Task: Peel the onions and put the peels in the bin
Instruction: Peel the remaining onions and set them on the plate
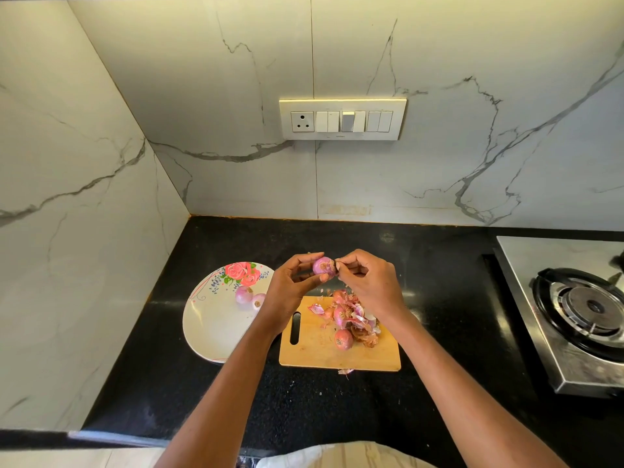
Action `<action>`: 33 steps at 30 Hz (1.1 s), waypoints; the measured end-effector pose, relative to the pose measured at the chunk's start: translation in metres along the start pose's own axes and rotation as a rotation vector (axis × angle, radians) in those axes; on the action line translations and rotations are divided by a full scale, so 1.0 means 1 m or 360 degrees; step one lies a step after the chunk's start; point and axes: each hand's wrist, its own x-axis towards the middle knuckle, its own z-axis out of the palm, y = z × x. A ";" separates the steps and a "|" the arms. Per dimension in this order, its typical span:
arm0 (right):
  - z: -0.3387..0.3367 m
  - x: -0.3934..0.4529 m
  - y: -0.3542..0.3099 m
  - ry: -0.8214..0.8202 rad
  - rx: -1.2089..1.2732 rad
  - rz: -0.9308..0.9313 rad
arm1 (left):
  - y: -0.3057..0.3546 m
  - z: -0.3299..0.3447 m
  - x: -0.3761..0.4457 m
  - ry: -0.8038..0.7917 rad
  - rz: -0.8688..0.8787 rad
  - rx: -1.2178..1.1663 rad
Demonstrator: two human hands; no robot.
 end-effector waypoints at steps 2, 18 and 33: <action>0.001 -0.001 -0.002 -0.0050 0.0062 0.0022 | -0.001 0.000 0.000 0.0014 -0.0001 -0.0015; -0.001 0.001 -0.004 -0.0017 0.0053 -0.0001 | -0.001 0.001 0.002 0.0046 -0.0003 0.0005; -0.005 0.008 -0.009 -0.0126 0.0159 0.0055 | 0.006 -0.002 0.001 -0.0036 0.0028 0.0054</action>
